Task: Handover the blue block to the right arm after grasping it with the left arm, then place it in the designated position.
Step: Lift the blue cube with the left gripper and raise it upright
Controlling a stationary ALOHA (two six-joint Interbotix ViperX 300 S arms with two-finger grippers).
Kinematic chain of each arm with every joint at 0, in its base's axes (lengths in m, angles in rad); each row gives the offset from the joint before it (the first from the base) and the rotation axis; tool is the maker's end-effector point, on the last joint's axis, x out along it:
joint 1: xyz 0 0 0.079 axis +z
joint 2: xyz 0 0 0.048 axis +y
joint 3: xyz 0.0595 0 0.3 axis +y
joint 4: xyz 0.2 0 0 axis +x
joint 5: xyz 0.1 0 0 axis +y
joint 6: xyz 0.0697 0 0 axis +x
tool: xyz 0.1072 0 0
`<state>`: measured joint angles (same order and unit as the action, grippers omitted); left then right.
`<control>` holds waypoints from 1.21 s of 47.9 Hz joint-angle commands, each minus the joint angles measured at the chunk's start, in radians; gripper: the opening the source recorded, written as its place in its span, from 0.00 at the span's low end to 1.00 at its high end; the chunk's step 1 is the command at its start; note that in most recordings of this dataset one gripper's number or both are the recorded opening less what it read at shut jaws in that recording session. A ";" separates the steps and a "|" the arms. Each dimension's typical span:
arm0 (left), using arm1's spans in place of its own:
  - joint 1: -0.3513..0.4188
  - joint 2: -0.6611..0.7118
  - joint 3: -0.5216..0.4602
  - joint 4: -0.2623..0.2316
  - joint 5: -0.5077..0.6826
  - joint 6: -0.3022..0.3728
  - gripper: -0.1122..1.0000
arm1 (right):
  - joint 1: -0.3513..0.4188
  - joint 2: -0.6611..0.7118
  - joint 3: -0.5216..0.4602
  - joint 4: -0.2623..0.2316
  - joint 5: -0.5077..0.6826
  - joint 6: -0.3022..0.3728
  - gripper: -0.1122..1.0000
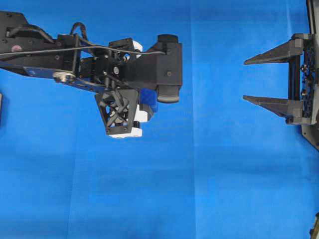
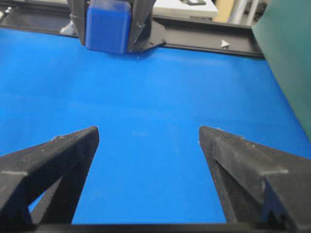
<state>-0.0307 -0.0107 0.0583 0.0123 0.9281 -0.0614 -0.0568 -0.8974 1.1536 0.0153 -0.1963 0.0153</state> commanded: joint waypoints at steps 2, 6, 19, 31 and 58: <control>-0.003 -0.040 -0.003 0.003 -0.015 0.000 0.51 | -0.002 0.005 -0.021 -0.002 -0.005 0.000 0.98; -0.003 -0.040 -0.003 0.002 -0.015 0.000 0.51 | 0.000 0.005 -0.023 0.000 -0.005 0.000 0.98; -0.002 -0.040 -0.003 0.003 -0.015 0.002 0.51 | -0.002 0.005 -0.023 0.000 -0.005 0.000 0.98; -0.003 -0.040 -0.003 0.002 -0.015 0.002 0.51 | -0.002 0.005 -0.021 0.000 -0.005 0.000 0.98; -0.012 -0.049 0.014 0.002 -0.035 0.000 0.51 | -0.002 0.005 -0.021 0.000 -0.005 0.000 0.98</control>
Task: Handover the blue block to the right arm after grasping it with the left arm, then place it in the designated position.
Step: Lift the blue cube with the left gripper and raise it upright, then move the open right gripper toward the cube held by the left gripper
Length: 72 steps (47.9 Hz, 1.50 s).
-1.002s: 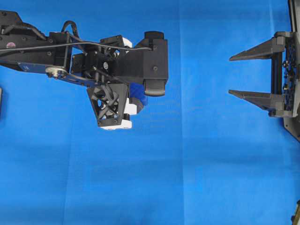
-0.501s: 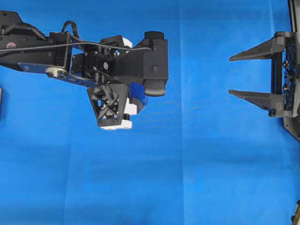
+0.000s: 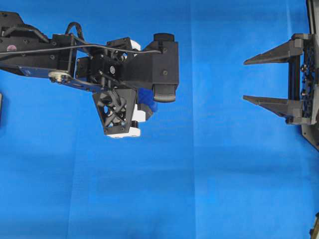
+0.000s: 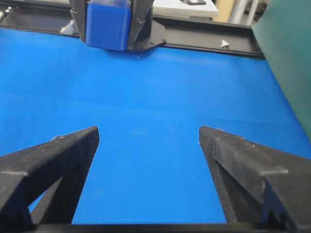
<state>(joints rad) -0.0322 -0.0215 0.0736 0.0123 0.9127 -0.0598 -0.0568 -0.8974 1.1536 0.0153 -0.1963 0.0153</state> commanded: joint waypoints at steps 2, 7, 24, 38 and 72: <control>-0.015 -0.048 0.015 0.003 -0.041 -0.002 0.51 | -0.002 0.005 -0.021 -0.002 -0.005 -0.002 0.98; -0.021 -0.083 0.077 0.003 -0.150 -0.002 0.51 | -0.002 0.005 -0.023 -0.002 -0.003 -0.003 0.98; -0.021 -0.241 0.365 0.003 -0.652 -0.003 0.51 | -0.002 0.005 -0.031 -0.002 -0.008 -0.003 0.98; -0.021 -0.287 0.532 0.003 -1.002 -0.002 0.51 | -0.002 0.005 -0.044 -0.002 -0.009 -0.003 0.98; -0.021 -0.284 0.558 0.002 -1.088 -0.003 0.51 | -0.002 0.006 -0.058 -0.230 -0.015 -0.133 0.96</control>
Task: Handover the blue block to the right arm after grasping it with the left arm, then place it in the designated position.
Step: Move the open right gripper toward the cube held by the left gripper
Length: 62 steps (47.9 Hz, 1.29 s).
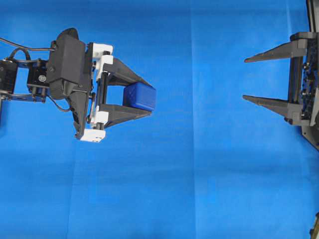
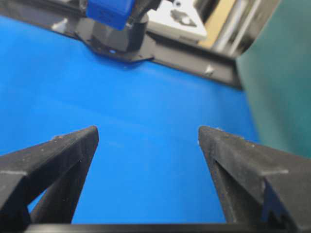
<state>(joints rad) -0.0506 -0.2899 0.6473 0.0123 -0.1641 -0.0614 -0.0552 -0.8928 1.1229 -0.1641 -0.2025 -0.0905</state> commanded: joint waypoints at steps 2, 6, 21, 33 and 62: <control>-0.003 -0.015 -0.017 0.002 -0.011 -0.002 0.51 | -0.003 0.003 -0.029 -0.084 -0.011 -0.058 0.96; -0.003 -0.015 -0.017 0.002 -0.012 -0.002 0.51 | -0.003 0.005 -0.028 -0.138 -0.011 -0.124 0.96; -0.003 -0.015 -0.015 0.002 -0.020 -0.002 0.51 | -0.003 0.009 -0.026 -0.255 0.000 -0.400 0.96; -0.003 -0.015 -0.017 0.000 -0.020 -0.003 0.51 | -0.002 0.021 -0.025 -0.258 0.000 -0.534 0.96; -0.002 -0.015 -0.017 0.002 -0.020 -0.003 0.51 | -0.003 0.034 -0.025 -0.259 -0.005 -0.609 0.96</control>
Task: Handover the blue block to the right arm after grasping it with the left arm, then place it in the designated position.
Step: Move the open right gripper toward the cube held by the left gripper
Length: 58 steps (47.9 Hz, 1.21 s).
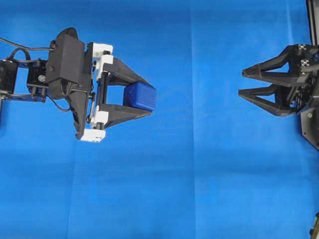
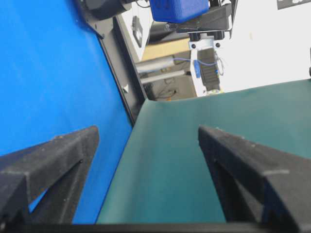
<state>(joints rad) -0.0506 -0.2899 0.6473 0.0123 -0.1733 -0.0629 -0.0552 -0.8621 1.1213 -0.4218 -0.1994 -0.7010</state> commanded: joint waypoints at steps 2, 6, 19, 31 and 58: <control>-0.003 -0.015 -0.017 0.002 -0.011 -0.002 0.51 | -0.002 0.003 -0.023 -0.002 -0.009 0.002 0.96; -0.002 -0.015 -0.017 0.000 -0.011 -0.002 0.51 | -0.003 0.002 -0.023 0.000 -0.009 0.002 0.96; 0.000 -0.015 -0.017 0.000 -0.011 -0.002 0.51 | -0.003 0.018 -0.029 -0.002 -0.026 0.002 0.96; 0.005 -0.014 -0.020 0.002 -0.011 -0.003 0.51 | -0.003 0.153 -0.089 -0.002 -0.094 0.002 0.96; 0.006 -0.014 -0.018 0.000 -0.011 -0.011 0.51 | -0.002 0.483 -0.345 0.000 -0.210 0.000 0.96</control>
<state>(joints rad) -0.0476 -0.2884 0.6473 0.0123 -0.1749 -0.0721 -0.0568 -0.4096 0.8314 -0.4218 -0.3988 -0.7026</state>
